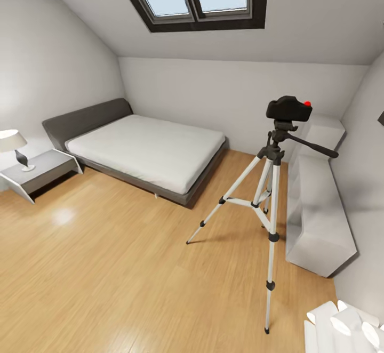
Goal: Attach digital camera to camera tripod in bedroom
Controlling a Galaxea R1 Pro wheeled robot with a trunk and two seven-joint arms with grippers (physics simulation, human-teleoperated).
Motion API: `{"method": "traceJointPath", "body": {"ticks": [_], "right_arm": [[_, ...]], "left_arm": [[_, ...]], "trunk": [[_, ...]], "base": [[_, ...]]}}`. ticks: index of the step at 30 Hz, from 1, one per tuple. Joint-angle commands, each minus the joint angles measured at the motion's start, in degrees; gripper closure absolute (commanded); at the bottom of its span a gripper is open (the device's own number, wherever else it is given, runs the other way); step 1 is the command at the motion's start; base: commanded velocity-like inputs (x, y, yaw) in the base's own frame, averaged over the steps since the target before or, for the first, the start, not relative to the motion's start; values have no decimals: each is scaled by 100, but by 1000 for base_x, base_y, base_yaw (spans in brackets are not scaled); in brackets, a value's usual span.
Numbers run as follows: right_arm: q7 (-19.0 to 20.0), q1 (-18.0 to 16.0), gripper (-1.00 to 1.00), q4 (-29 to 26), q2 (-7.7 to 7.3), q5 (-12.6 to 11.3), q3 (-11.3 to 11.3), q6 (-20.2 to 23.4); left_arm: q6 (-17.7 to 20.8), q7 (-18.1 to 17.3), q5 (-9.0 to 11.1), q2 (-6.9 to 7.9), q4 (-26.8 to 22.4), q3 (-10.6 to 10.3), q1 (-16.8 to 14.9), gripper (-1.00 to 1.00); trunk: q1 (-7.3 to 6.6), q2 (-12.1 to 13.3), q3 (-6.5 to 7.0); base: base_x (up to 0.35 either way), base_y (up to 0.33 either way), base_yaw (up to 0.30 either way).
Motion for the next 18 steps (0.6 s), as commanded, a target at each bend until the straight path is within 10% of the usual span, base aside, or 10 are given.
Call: {"method": "traceJointPath", "body": {"ticks": [1,18], "right_arm": [[7,-9,-100,19,-2,39,7,-38],[0,-9,-100,22,4,31,6,-34]], "left_arm": [[13,23,40,1,-8,-48,-2,-100],[13,21,43,1,-7,-51,-2,-100]], "trunk": [[3,-10,-2],[3,-10,151]], "base": [[0,0,4],[0,0,0]]}}
